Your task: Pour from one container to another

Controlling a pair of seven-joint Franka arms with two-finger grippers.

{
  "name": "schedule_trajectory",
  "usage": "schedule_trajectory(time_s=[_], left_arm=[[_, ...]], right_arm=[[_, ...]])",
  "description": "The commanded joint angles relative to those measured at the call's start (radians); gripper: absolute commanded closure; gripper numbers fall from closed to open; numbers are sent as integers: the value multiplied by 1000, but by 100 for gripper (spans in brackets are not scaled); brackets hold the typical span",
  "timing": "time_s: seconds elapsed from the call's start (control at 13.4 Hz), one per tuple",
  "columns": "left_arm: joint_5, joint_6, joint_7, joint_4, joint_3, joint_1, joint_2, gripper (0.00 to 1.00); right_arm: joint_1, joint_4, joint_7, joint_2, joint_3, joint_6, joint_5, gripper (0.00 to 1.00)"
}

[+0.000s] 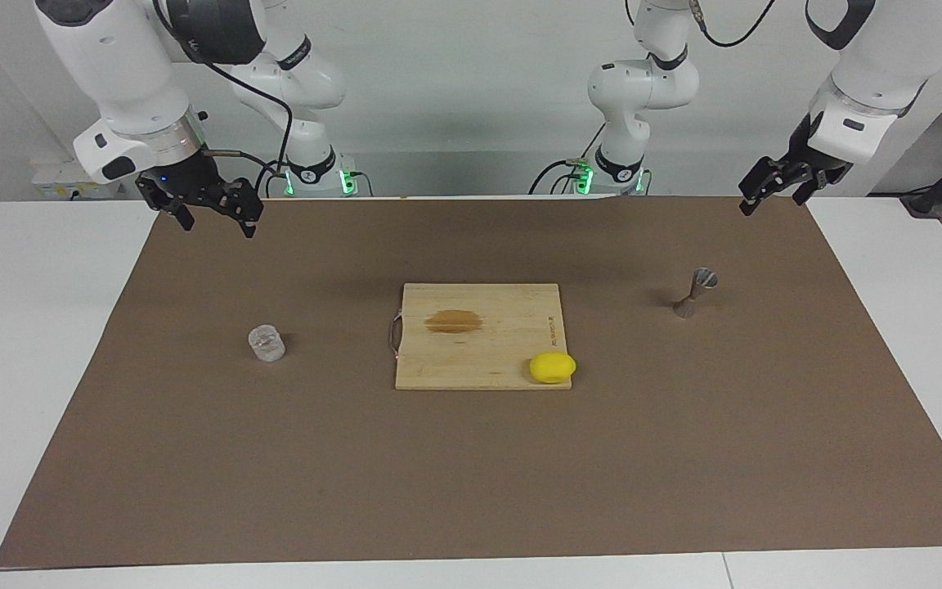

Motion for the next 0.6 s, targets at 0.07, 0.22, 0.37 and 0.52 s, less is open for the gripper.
schedule_trajectory(time_s=[0.07,0.22,0.37,0.52], left_arm=[[11,19,-7,-40,11,-19,-28,0],[11,27,-10,-40,11,-20,-28,0],[11,33,-13,-41,11,-22,-27,0],[11,51,-13,-43,11,-23,-26,0]], right_arm=[[-8,-1,-16,-4,5,-11,-6,1],[-8,-1,-16,-4,5,-11,-6,1],[-8,-1,-16,-4,5,-11,-6,1],[-8,-1,-16,-4,5,-11,-6,1]])
